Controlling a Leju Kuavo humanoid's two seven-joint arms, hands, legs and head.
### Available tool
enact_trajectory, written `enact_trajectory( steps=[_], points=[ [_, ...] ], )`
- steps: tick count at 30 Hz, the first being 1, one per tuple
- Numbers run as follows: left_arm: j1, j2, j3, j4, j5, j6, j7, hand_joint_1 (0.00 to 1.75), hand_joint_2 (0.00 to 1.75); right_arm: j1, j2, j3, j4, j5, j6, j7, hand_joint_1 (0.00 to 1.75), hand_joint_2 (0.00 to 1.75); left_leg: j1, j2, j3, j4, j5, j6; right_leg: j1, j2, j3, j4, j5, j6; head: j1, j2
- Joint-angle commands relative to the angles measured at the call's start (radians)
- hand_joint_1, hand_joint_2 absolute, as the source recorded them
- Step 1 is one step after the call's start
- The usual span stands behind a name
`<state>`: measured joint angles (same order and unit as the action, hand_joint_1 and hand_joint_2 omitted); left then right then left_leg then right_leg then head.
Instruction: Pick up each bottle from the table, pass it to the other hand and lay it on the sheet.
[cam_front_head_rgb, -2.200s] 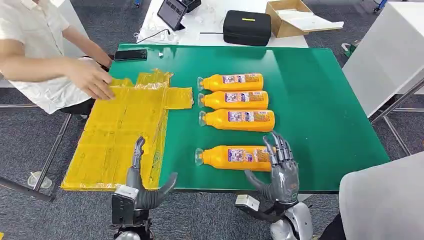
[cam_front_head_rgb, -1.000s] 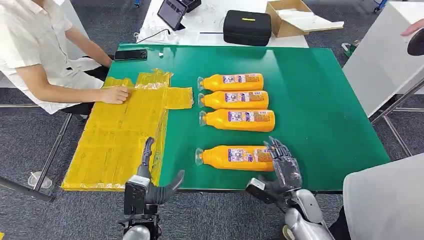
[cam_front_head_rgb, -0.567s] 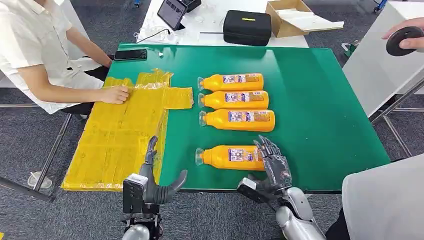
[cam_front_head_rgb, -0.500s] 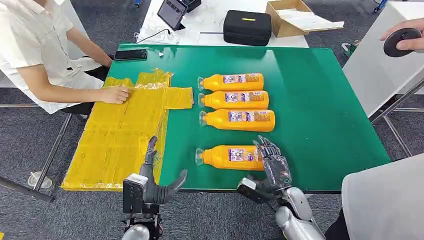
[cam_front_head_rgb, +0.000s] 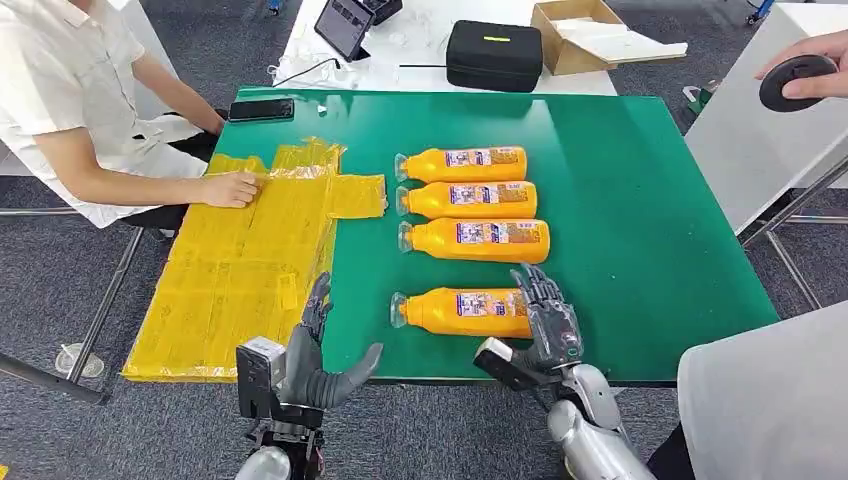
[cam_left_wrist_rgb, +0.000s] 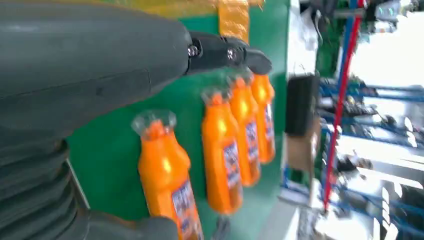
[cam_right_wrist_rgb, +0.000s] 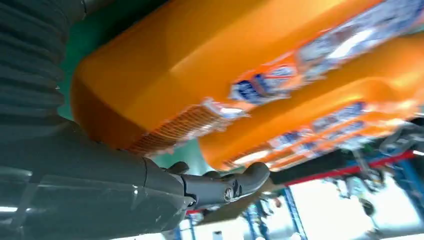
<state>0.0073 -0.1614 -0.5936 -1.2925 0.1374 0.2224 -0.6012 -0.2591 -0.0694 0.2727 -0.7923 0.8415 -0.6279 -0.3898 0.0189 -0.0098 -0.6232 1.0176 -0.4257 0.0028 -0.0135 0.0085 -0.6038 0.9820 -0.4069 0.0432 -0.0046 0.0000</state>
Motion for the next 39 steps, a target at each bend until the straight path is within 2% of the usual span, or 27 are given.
enact_trajectory(
  steps=[1, 3, 4, 10, 13, 16, 17, 18, 31, 34, 39],
  points=[
    [-0.007, 0.043, -0.016, -0.03, 0.009, -0.017, 0.019, 0.0, 1.75, -0.108, 0.012, -0.02, 0.23, 0.011, 0.05, 0.071, 0.0, 1.75, 0.0, 0.001, 0.002, -0.001, 0.0, 0.0, 0.0, 0.0, 0.002, -0.001, 0.0, -0.001, 0.0, 0.0],
    [-0.007, 0.042, -0.015, -0.028, 0.01, -0.018, 0.022, 0.0, 1.75, -0.114, 0.014, -0.02, 0.238, 0.012, 0.059, 0.075, 0.0, 1.75, 0.0, 0.002, 0.003, -0.001, 0.0, 0.001, 0.0, 0.001, 0.002, -0.001, 0.0, -0.001, 0.0, 0.0],
    [-0.012, 0.032, -0.008, -0.03, 0.008, -0.034, 0.04, 0.0, 1.75, -0.168, 0.012, 0.023, 0.279, 0.122, 0.088, 0.227, 0.0, 1.75, 0.0, 0.002, 0.002, -0.001, 0.0, 0.0, 0.0, 0.001, 0.002, -0.001, 0.0, -0.001, 0.0, 0.0],
    [-0.01, 0.027, -0.006, -0.029, 0.01, -0.042, 0.063, 0.0, 1.75, -0.189, 0.016, 0.035, 0.281, 0.152, 0.136, 0.267, 0.0, 1.75, 0.0, 0.002, 0.007, -0.001, 0.001, 0.002, 0.0, -0.001, 0.006, -0.001, 0.001, -0.001, 0.0, 0.0],
    [-0.01, 0.025, -0.007, -0.026, 0.009, -0.046, 0.067, 0.0, 1.75, -0.187, 0.015, 0.048, 0.305, 0.148, 0.21, 0.265, 0.0, 1.75, 0.0, 0.001, 0.007, -0.001, 0.001, 0.002, 0.0, 0.0, 0.007, -0.001, 0.001, -0.001, 0.001, 0.0],
    [-0.014, 0.022, -0.005, -0.021, 0.008, -0.047, 0.069, 0.0, 1.75, -0.186, 0.014, 0.071, 0.303, 0.17, 0.202, 0.246, 0.0, 1.75, 0.0, 0.001, 0.009, -0.002, 0.002, 0.003, 0.0, -0.001, 0.009, -0.002, 0.001, -0.001, 0.001, 0.0],
    [-0.016, 0.021, -0.004, -0.019, 0.008, -0.048, 0.07, 0.0, 1.75, -0.19, 0.015, 0.084, 0.3, 0.18, 0.208, 0.238, 1.48, 1.75, 0.0, 0.001, 0.009, -0.001, 0.001, 0.002, 0.0, -0.001, 0.009, -0.001, 0.001, 0.0, 0.001, 0.0],
    [-0.019, 0.019, -0.003, -0.016, 0.008, -0.048, 0.07, 0.0, 1.75, -0.195, 0.012, 0.095, 0.298, 0.181, 0.22, 0.221, 1.75, 1.75, 0.0, 0.001, 0.01, -0.001, 0.002, 0.003, 0.001, -0.001, 0.009, -0.002, 0.002, -0.001, 0.001, 0.0],
    [-0.021, 0.017, 0.001, -0.012, 0.011, -0.053, 0.072, 0.0, 1.75, -0.204, -0.007, 0.18, 0.298, 0.259, 0.201, 0.22, 1.75, 1.75, 0.0, 0.001, 0.011, -0.002, 0.002, 0.003, 0.001, -0.002, 0.01, -0.002, 0.003, -0.004, 0.0, 0.0],
    [-0.022, 0.017, 0.005, -0.009, 0.013, -0.051, 0.072, 0.0, 1.75, -0.192, -0.005, 0.18, 0.293, 0.238, 0.192, 0.18, 1.75, 1.75, 0.0, 0.001, 0.011, -0.001, 0.002, 0.002, 0.001, -0.002, 0.009, -0.002, 0.003, -0.003, 0.001, 0.0],
    [-0.026, 0.018, 0.007, -0.011, 0.013, -0.05, 0.071, 0.0, 1.75, -0.189, -0.006, 0.173, 0.293, 0.22, 0.2, 0.171, 1.75, 1.75, 0.0, 0.001, 0.01, -0.001, 0.002, 0.002, 0.001, -0.001, 0.009, -0.001, 0.003, -0.003, 0.0, 0.0]
  ],
)
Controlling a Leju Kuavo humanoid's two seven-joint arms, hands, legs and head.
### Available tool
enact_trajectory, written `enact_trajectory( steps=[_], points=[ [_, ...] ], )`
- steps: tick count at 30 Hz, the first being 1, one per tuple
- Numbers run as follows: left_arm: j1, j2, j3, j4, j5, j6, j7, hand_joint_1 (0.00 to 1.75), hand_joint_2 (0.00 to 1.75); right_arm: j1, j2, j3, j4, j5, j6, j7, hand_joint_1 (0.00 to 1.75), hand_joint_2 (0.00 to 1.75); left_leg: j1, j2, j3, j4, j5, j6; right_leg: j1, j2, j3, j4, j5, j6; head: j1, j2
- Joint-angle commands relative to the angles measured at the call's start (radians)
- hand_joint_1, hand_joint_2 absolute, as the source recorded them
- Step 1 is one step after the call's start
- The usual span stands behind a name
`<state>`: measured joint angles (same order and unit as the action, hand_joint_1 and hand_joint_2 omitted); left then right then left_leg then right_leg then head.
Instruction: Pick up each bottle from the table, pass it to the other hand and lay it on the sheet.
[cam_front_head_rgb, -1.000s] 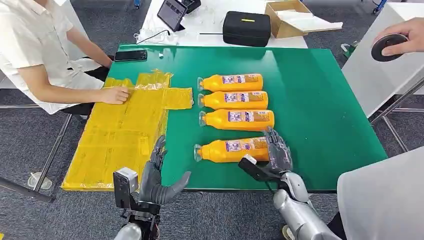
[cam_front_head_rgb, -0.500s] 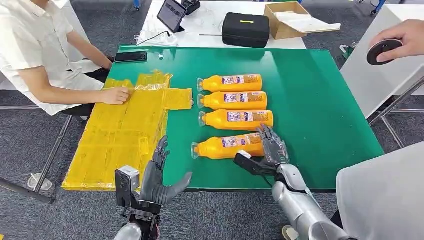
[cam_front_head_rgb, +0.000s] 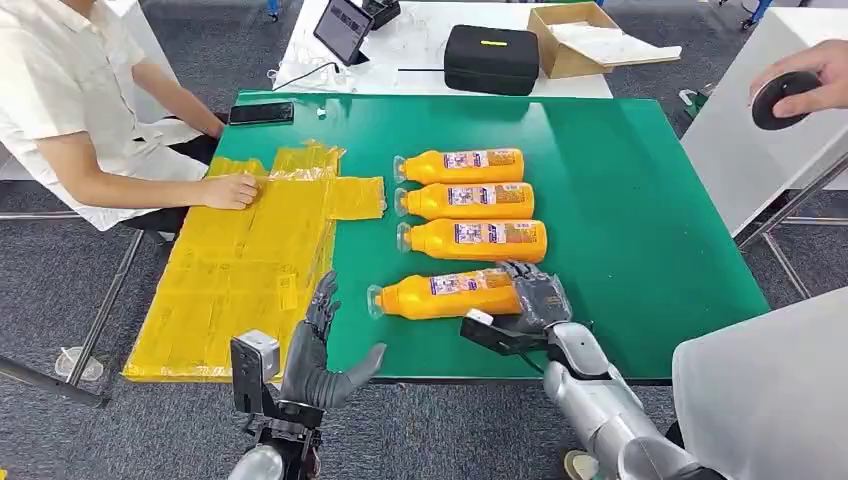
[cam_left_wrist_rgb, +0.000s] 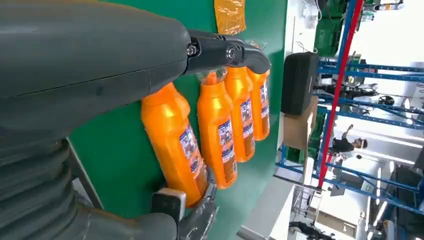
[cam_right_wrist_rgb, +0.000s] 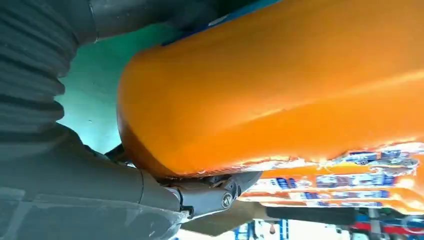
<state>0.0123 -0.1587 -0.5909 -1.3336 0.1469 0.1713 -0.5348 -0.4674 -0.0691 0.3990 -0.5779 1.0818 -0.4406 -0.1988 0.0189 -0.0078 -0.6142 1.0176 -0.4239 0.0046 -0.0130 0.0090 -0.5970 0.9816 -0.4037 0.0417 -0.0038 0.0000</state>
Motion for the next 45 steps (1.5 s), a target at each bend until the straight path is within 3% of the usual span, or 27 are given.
enact_trajectory(
  steps=[1, 7, 10, 13, 17, 27, 32, 33, 35, 36, 41, 45],
  points=[
    [-0.031, 0.015, 0.004, 0.03, 0.004, 0.001, 0.004, 0.0, 1.75, 0.019, -0.006, 0.047, 0.079, -0.02, 0.013, -0.02, 1.75, 1.75, 0.0, -0.002, 0.002, -0.001, 0.001, 0.001, 0.0, -0.003, 0.002, -0.001, 0.0, -0.002, 0.0, 0.0],
    [-0.031, 0.015, 0.004, 0.03, 0.004, 0.001, 0.004, 0.0, 1.75, 0.019, -0.006, 0.047, 0.079, -0.02, 0.013, -0.02, 1.75, 1.75, 0.0, -0.002, 0.002, -0.002, 0.001, 0.001, 0.0, -0.004, 0.003, -0.002, 0.0, -0.002, 0.0, 0.0],
    [-0.024, 0.009, 0.018, 0.016, 0.015, 0.028, -0.031, 0.0, 1.75, 0.055, 0.028, -0.061, 0.026, -0.232, 0.044, -0.195, 1.75, 1.75, 0.0, -0.001, 0.001, -0.001, 0.0, 0.0, 0.001, -0.003, 0.002, -0.001, 0.0, -0.002, 0.0, 0.0],
    [0.002, 0.007, 0.044, -0.03, 0.09, 0.013, -0.059, 0.0, 1.75, 0.096, 0.051, -0.1, -0.051, -0.324, -0.005, -0.248, 1.75, 1.75, 0.0, -0.001, 0.002, -0.001, 0.0, 0.0, 0.001, -0.003, 0.002, -0.001, -0.001, -0.002, 0.0, 0.0],
    [0.059, 0.018, 0.056, -0.168, 0.073, 0.071, -0.163, 0.0, 1.75, 0.143, 0.078, -0.164, -0.145, -0.422, -0.061, -0.271, 1.75, 1.75, 0.0, 0.001, -0.001, 0.0, -0.001, 0.0, 0.001, 0.0, -0.001, 0.001, -0.001, -0.002, 0.0, 0.0],
    [0.21, -0.013, 0.162, -0.386, 0.096, 0.131, -0.163, 0.0, 1.75, 0.326, 0.116, -0.227, -0.428, -0.494, -0.128, -0.277, 1.75, 1.75, 0.0, 0.0, -0.006, 0.0, -0.002, 0.0, 0.001, 0.0, -0.004, 0.001, -0.002, -0.002, 0.0, 0.0],
    [0.212, -0.021, 0.178, -0.366, 0.138, 0.113, -0.163, 0.0, 1.75, 0.326, 0.12, -0.267, -0.428, -0.506, -0.16, -0.289, 1.75, 1.75, 0.0, -0.001, -0.01, 0.0, 0.0, 0.001, 0.0, 0.0, -0.008, 0.001, -0.001, -0.001, 0.0, 0.0],
    [0.198, 0.009, 0.149, -0.334, 0.287, 0.066, -0.11, 0.0, 1.75, 0.333, 0.131, -0.284, -0.441, -0.523, -0.173, -0.312, 1.75, 1.75, 0.0, 0.0, -0.008, 0.0, -0.001, 0.001, 0.0, 0.0, -0.007, 0.001, -0.001, -0.001, 0.0, 0.0],
    [0.193, 0.02, 0.142, -0.318, 0.326, 0.049, -0.101, 0.0, 1.75, 0.338, 0.134, -0.282, -0.451, -0.526, -0.173, -0.315, 1.75, 1.75, 0.0, -0.001, -0.008, -0.001, 0.0, 0.001, 0.0, -0.001, -0.006, 0.0, -0.001, -0.002, 0.0, 0.0],
    [0.184, 0.043, 0.126, -0.284, 0.462, -0.018, -0.013, 0.0, 1.75, 0.343, 0.143, -0.278, -0.47, -0.553, -0.168, -0.346, 1.75, 1.75, 0.0, -0.001, -0.009, -0.001, 0.0, 0.0, 0.0, -0.001, -0.007, 0.0, -0.001, -0.001, 0.0, 0.0],
    [0.178, 0.052, 0.117, -0.237, 0.489, -0.04, -0.015, 0.0, 1.75, 0.345, 0.156, -0.259, -0.488, -0.566, -0.159, -0.356, 1.75, 1.75, 0.0, 0.0, -0.009, -0.001, 0.0, 0.0, 0.0, 0.0, -0.007, 0.0, -0.001, -0.001, 0.0, 0.0],
    [0.126, 0.068, 0.066, -0.141, 0.482, -0.037, 0.015, 0.0, 1.75, 0.332, 0.165, -0.162, -0.508, -0.58, -0.093, -0.376, 1.75, 1.75, 0.0, -0.001, -0.007, -0.002, 0.0, 0.0, 0.0, -0.001, -0.007, -0.001, -0.001, -0.002, 0.0, 0.0]
  ],
)
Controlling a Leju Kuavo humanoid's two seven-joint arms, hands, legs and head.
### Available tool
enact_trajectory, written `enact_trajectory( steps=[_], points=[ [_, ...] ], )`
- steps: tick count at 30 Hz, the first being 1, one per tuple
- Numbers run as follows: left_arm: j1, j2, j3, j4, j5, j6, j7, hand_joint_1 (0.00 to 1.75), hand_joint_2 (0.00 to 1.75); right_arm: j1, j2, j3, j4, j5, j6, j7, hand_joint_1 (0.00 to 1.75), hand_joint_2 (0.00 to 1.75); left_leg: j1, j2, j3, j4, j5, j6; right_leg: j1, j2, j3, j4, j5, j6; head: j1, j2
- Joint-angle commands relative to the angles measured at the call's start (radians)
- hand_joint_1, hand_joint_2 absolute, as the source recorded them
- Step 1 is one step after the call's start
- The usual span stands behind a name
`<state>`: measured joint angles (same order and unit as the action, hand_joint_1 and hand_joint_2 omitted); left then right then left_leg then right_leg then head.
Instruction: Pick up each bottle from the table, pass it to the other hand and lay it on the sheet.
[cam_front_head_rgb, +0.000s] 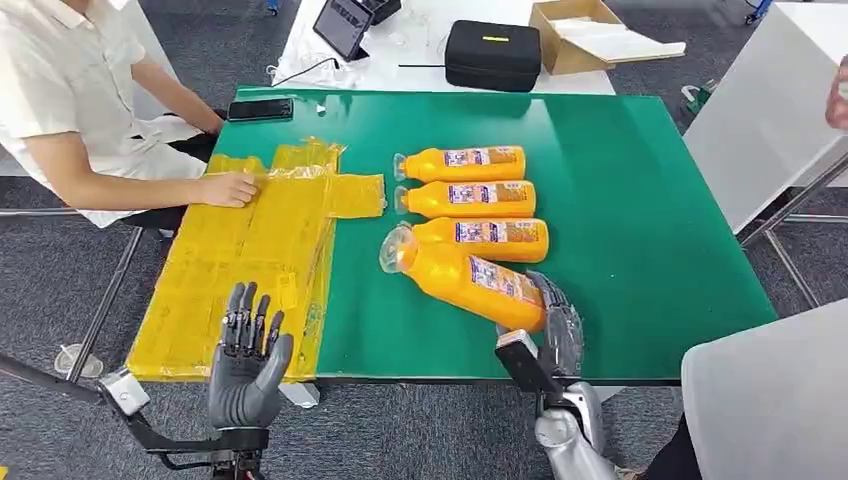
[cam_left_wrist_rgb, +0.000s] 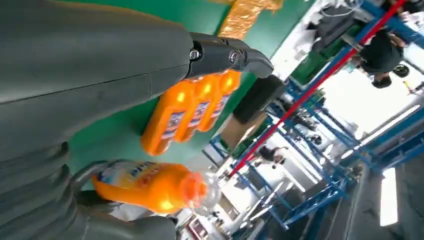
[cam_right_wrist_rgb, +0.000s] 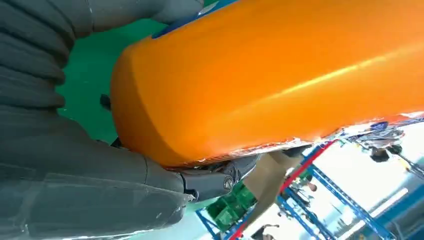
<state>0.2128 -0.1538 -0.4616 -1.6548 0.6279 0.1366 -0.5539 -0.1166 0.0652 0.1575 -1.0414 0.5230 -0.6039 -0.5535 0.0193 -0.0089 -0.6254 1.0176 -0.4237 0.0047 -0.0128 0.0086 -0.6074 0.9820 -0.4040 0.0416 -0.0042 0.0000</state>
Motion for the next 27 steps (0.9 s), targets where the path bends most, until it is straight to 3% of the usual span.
enact_trajectory(
  steps=[1, 5, 14, 23, 27],
  points=[
    [-0.089, 0.067, -0.077, 0.211, 0.007, -0.013, 0.047, 0.0, 1.75, -0.034, 0.034, 0.117, -0.035, -0.023, 0.091, -0.02, 1.75, 1.75, -0.001, 0.001, 0.003, -0.002, 0.0, 0.0, 0.0, 0.0, 0.002, -0.001, 0.0, -0.001, 0.0, 0.0],
    [-0.151, 0.065, -0.128, 0.3, -0.065, -0.015, 0.037, 0.0, 1.75, -0.113, 0.061, 0.238, 0.072, 0.005, 0.085, 0.013, 1.75, 1.75, -0.001, 0.005, 0.004, -0.002, 0.0, 0.0, 0.0, 0.004, 0.003, -0.001, 0.001, -0.002, 0.0, 0.0],
    [-0.194, 0.042, -0.115, 0.325, -0.106, -0.031, 0.052, 0.0, 1.75, -0.158, 0.099, 0.32, 0.184, -0.002, 0.09, 0.013, 1.75, 1.75, 0.0, 0.002, 0.004, -0.002, 0.0, 0.0, 0.0, 0.001, 0.004, -0.001, 0.0, -0.002, 0.0, 0.0],
    [-0.206, 0.022, -0.093, 0.322, -0.123, -0.047, 0.038, 0.0, 1.75, -0.202, 0.112, 0.335, 0.265, -0.033, 0.086, 0.012, 1.75, 1.75, -0.001, 0.001, 0.003, -0.001, 0.001, 0.0, 0.0, -0.001, 0.003, 0.0, 0.0, -0.001, 0.0, 0.0],
    [-0.203, 0.015, -0.077, 0.3, -0.116, -0.059, 0.035, 0.0, 1.75, -0.219, 0.12, 0.349, 0.296, -0.034, 0.1, 0.02, 1.62, 1.75, 0.0, 0.002, 0.003, -0.001, 0.0, 0.0, 0.0, 0.001, 0.003, 0.0, -0.001, -0.002, 0.0, 0.0]
  ],
)
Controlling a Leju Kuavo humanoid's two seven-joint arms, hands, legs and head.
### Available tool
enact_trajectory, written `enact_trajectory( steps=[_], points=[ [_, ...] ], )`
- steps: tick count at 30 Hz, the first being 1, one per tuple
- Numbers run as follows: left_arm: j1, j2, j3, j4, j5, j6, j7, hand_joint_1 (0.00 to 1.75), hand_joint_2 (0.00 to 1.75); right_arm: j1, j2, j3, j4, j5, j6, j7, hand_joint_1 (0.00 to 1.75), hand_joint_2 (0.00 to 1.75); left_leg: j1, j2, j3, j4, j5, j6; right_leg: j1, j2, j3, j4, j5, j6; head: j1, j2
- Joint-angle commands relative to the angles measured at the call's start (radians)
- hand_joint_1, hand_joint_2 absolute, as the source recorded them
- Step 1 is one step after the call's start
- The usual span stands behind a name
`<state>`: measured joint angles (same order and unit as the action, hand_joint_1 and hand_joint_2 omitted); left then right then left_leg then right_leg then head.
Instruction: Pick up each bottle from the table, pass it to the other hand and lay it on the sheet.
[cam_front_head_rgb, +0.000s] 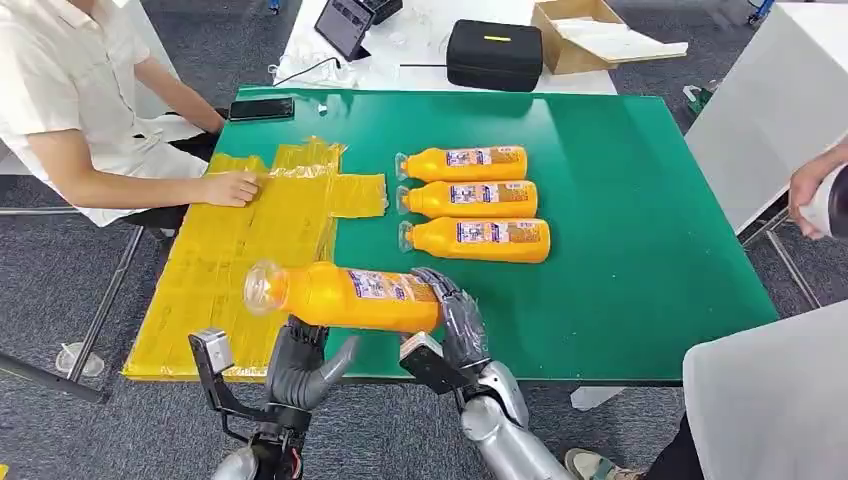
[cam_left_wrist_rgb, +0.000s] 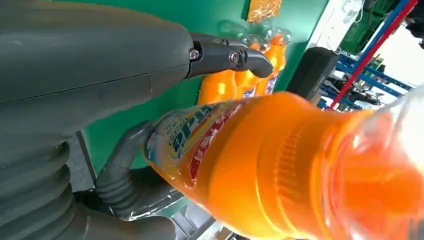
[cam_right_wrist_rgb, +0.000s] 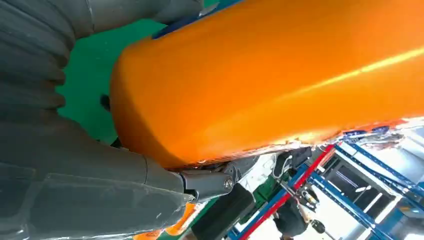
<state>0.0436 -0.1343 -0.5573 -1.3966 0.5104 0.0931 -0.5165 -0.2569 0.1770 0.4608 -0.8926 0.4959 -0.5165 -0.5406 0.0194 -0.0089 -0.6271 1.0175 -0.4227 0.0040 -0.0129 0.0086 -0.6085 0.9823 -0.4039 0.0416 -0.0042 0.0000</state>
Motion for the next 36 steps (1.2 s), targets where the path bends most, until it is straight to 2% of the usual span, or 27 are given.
enact_trajectory(
  steps=[1, 3, 6, 9, 10, 16, 21, 24, 28, 33, 34, 35, 36],
  points=[
    [-0.033, -0.006, 0.024, 0.033, 0.006, -0.026, -0.006, 0.0, 1.75, -0.085, 0.014, 0.049, 0.162, -0.011, 0.024, 0.007, 1.62, 1.75, 0.0, 0.001, 0.003, -0.001, -0.001, 0.001, 0.0, 0.0, 0.003, -0.001, 0.0, -0.001, 0.0, 0.0],
    [-0.032, -0.009, 0.027, 0.02, 0.069, -0.107, 0.027, 0.0, 1.75, -0.098, 0.031, 0.054, 0.205, -0.034, 0.048, -0.009, 1.59, 1.75, 0.0, 0.002, 0.004, 0.0, -0.001, 0.001, 0.0, 0.0, 0.004, 0.0, -0.001, -0.002, 0.0, 0.0],
    [-0.034, -0.012, 0.027, 0.025, 0.093, -0.137, 0.042, 0.0, 1.75, -0.106, 0.043, 0.073, 0.231, -0.027, 0.047, -0.021, 1.62, 1.75, 0.0, 0.002, 0.004, -0.001, -0.001, 0.001, 0.0, 0.001, 0.004, 0.0, -0.001, -0.002, 0.0, 0.0],
    [-0.034, -0.012, 0.027, 0.03, 0.094, -0.139, 0.042, 0.0, 1.75, -0.104, 0.048, 0.075, 0.232, -0.025, 0.042, -0.02, 1.66, 1.75, 0.0, 0.001, 0.004, 0.0, -0.001, 0.001, 0.001, 0.0, 0.003, 0.0, -0.001, -0.002, 0.0, 0.0],
    [-0.039, -0.016, 0.032, 0.04, 0.076, -0.125, 0.027, 0.0, 1.75, -0.106, 0.052, 0.081, 0.237, -0.03, 0.047, -0.03, 1.61, 1.75, 0.0, 0.002, 0.005, -0.001, -0.001, 0.001, 0.0, 0.0, 0.005, 0.0, -0.001, -0.002, 0.0, 0.0],
    [-0.074, -0.041, 0.062, 0.075, 0.058, -0.072, 0.012, 0.0, 1.75, -0.106, 0.063, 0.133, 0.219, 0.022, -0.016, -0.035, 1.69, 1.75, 0.0, 0.001, 0.003, 0.0, -0.001, 0.001, 0.0, 0.0, 0.002, 0.0, 0.0, -0.001, 0.0, 0.0],
    [-0.109, -0.054, 0.079, 0.119, 0.111, -0.077, 0.048, 0.0, 1.75, -0.113, 0.073, 0.186, 0.22, 0.056, -0.052, -0.023, 1.43, 1.75, 0.0, 0.0, 0.004, -0.001, 0.0, 0.001, 0.0, -0.002, 0.004, 0.0, -0.001, -0.002, 0.0, 0.0],
    [-0.129, -0.061, 0.078, 0.139, 0.105, -0.055, 0.037, 0.0, 1.75, -0.122, 0.077, 0.206, 0.234, 0.059, -0.056, -0.022, 1.52, 1.75, 0.0, 0.001, 0.004, -0.001, -0.001, 0.001, 0.0, -0.001, 0.004, 0.0, -0.001, -0.002, 0.0, 0.0],
    [-0.143, -0.065, 0.085, 0.153, 0.098, -0.033, 0.02, 0.0, 1.75, -0.126, 0.075, 0.222, 0.242, 0.059, -0.058, -0.019, 1.47, 1.75, 0.0, 0.0, 0.003, -0.001, 0.0, 0.0, 0.0, -0.001, 0.003, 0.0, -0.001, -0.001, 0.0, 0.0],
    [-0.146, -0.065, 0.088, 0.152, 0.099, -0.032, 0.013, 0.0, 1.75, -0.126, 0.075, 0.224, 0.242, 0.045, -0.039, -0.023, 1.48, 1.75, 0.0, 0.0, 0.004, -0.001, -0.001, 0.001, 0.0, -0.002, 0.004, 0.0, -0.001, -0.002, 0.0, 0.0],
    [-0.143, -0.065, 0.095, 0.145, 0.101, -0.034, 0.001, 0.61, 1.75, -0.125, 0.075, 0.227, 0.241, 0.035, -0.032, -0.026, 1.47, 1.75, 0.0, 0.0, 0.004, -0.001, 0.0, 0.0, 0.0, -0.001, 0.003, 0.0, -0.001, -0.001, 0.0, 0.0],
    [-0.138, -0.065, 0.098, 0.138, 0.11, -0.046, -0.005, 1.75, 1.75, -0.123, 0.075, 0.228, 0.242, 0.028, -0.025, -0.027, 1.43, 1.75, 0.0, 0.0, 0.002, -0.001, 0.0, 0.0, 0.0, -0.001, 0.002, 0.0, 0.0, -0.001, 0.0, 0.0],
    [-0.127, -0.064, 0.105, 0.119, 0.122, -0.058, -0.009, 1.75, 1.75, -0.118, 0.075, 0.228, 0.242, 0.011, -0.005, -0.027, 1.38, 1.75, 0.0, 0.0, 0.004, -0.001, -0.001, 0.001, 0.0, -0.001, 0.004, 0.0, -0.001, -0.002, 0.0, 0.0]
  ],
)
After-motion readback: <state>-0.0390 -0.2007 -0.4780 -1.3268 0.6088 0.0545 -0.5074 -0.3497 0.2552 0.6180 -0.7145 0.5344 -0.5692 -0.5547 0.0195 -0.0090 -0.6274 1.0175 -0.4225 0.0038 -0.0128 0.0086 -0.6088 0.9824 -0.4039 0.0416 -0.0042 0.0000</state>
